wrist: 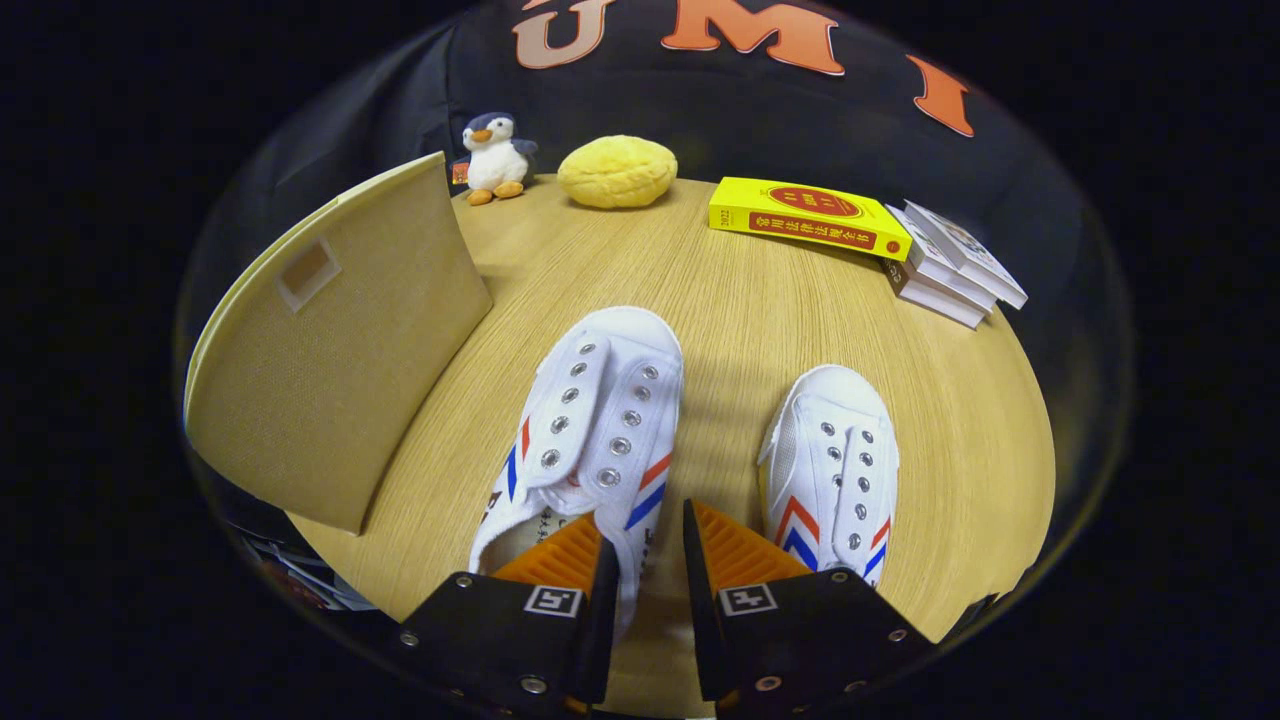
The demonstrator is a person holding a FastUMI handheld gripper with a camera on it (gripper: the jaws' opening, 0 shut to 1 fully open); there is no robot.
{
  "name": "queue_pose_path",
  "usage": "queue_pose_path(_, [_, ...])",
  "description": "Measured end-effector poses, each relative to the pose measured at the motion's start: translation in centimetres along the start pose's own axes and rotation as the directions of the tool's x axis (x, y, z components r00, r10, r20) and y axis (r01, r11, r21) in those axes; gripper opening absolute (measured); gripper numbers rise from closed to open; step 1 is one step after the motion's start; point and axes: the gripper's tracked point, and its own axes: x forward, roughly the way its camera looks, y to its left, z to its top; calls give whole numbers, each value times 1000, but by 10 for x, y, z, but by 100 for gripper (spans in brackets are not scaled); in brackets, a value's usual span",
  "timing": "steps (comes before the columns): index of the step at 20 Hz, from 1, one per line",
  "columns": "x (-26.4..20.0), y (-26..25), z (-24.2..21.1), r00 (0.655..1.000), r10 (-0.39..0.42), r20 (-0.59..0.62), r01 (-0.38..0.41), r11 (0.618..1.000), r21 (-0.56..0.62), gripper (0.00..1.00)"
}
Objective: Open the storage box then place both shoes into the box .Put the left shoe in first, then the right shoe, with the right side of both shoes facing outward in a uniform manner.
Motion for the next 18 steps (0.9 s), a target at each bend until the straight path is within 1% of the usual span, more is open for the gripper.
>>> queue_pose_path(1, [1, 0, 1, 1000, 10, 13, -10, 1000, 7, 34])
queue_pose_path(2, [2, 1, 3, 1000, 15, 20, -15, 1000, 16, 28])
queue_pose_path(3, [3, 0, 5, 1000, 13, 27, -14, 1000, 22, 26])
queue_pose_path(4, [6, -2, 6, 999, 12, 30, -13, 999, 29, 21])
queue_pose_path(8, [12, 1, 6, 998, 63, -5, -63, 994, 88, 16])
queue_pose_path(11, [14, 0, 6, 995, 99, -21, -94, 982, 164, 14])
queue_pose_path(12, [13, -1, 6, 995, 98, -24, -91, 976, 198, 7])
queue_pose_path(13, [13, -2, 7, 994, 102, -26, -94, 971, 221, 3])
queue_pose_path(18, [-2, 10, 27, 990, 138, -3, -132, 951, 280, 1])
